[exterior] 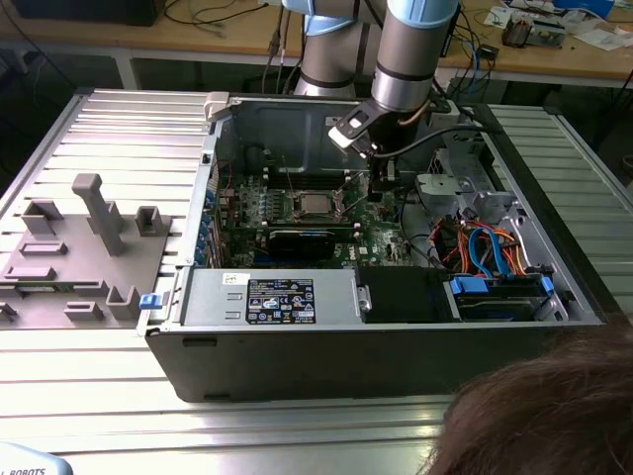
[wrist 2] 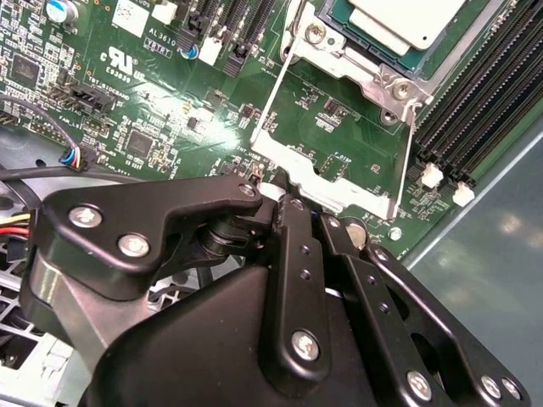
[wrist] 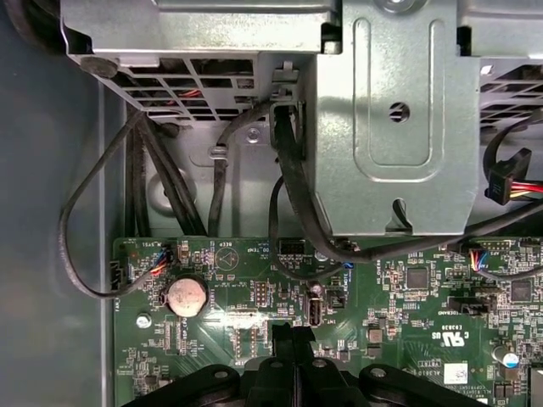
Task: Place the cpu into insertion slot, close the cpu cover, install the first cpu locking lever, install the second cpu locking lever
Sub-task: 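Close the cpu cover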
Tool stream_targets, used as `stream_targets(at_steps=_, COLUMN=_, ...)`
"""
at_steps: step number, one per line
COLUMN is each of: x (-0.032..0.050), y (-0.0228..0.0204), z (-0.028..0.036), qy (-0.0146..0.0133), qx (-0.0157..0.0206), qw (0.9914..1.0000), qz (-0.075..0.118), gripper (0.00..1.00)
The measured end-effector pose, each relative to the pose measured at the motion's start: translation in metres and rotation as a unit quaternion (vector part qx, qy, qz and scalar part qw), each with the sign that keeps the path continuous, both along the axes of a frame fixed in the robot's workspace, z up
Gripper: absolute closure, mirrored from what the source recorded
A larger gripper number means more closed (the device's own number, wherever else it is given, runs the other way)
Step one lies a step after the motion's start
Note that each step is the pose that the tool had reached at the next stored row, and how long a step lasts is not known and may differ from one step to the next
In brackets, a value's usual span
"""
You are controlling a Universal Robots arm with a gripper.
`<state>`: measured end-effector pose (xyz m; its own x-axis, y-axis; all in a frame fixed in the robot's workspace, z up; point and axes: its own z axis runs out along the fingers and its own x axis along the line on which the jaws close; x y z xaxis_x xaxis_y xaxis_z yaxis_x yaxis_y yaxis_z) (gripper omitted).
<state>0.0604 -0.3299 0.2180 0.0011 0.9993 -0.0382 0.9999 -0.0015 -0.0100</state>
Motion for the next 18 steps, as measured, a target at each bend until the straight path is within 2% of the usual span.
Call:
stream_targets(at_steps=4, x=0.0, y=0.0004, z=-0.0035, qy=0.0, qx=-0.0001, qw=1.0, qz=0.0, gripper=0.89)
stream_targets(at_steps=5, x=0.0, y=0.0012, z=-0.0002, qy=0.0, qx=-0.0004, qw=1.0, qz=0.0, gripper=0.89)
stream_targets(at_steps=8, x=0.0, y=0.0015, z=0.0179, qy=0.0, qx=-0.001, qw=1.0, qz=0.0, gripper=0.89)
stream_targets(at_steps=10, x=0.0, y=0.0017, z=0.0217, qy=0.0, qx=-0.0012, qw=1.0, qz=0.0, gripper=0.89)
stream_targets(at_steps=14, x=-0.006, y=0.0021, z=0.0218, qy=0.0, qx=-0.0012, qw=1.0, qz=0.0, gripper=0.89)
stream_targets(at_steps=18, x=-0.0062, y=0.0021, z=0.0218, qy=0.0, qx=-0.0012, qw=1.0, qz=0.0, gripper=0.89)
